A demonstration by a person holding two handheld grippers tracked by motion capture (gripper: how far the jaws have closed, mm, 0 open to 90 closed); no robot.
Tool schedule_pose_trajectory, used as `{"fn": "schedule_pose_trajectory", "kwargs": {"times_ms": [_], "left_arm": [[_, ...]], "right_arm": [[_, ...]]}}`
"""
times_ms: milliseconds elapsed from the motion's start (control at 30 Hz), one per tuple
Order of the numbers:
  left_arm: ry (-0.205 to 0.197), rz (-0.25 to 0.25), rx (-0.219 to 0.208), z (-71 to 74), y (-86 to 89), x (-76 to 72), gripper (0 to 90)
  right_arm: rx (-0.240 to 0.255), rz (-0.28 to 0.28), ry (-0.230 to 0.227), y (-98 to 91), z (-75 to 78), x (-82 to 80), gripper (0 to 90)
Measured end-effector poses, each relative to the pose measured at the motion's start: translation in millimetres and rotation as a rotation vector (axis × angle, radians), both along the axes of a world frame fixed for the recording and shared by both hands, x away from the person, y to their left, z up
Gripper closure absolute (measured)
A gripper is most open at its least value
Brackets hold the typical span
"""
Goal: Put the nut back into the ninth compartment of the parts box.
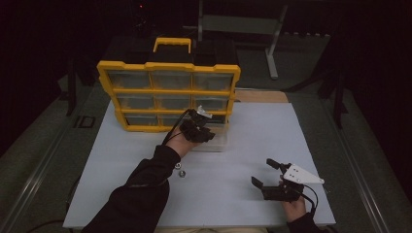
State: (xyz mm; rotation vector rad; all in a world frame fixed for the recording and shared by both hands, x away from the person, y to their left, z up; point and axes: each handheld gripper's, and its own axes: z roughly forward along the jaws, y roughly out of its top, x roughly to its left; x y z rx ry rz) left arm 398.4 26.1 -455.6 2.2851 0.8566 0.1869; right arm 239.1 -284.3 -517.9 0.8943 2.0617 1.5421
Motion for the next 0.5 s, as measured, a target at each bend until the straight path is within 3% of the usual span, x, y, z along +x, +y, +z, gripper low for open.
{"fn": "schedule_pose_trajectory", "kwargs": {"times_ms": [333, 433, 500], "left_arm": [[0.037, 0.010, 0.038, -1.4, -8.5, 8.4, 67.7], [0.044, 0.009, 0.030, -0.9, -9.0, 9.5, 67.3], [0.038, 0.020, 0.015, 1.3, -7.8, 10.1, 59.4]], "right_arm": [[-0.002, 0.002, 0.006, 0.3, -0.5, 0.2, 10.7], [-0.001, 0.004, 0.006, -0.1, -0.7, 0.5, 10.8], [0.000, 0.004, 0.007, -0.2, -0.8, 0.6, 10.8]]}}
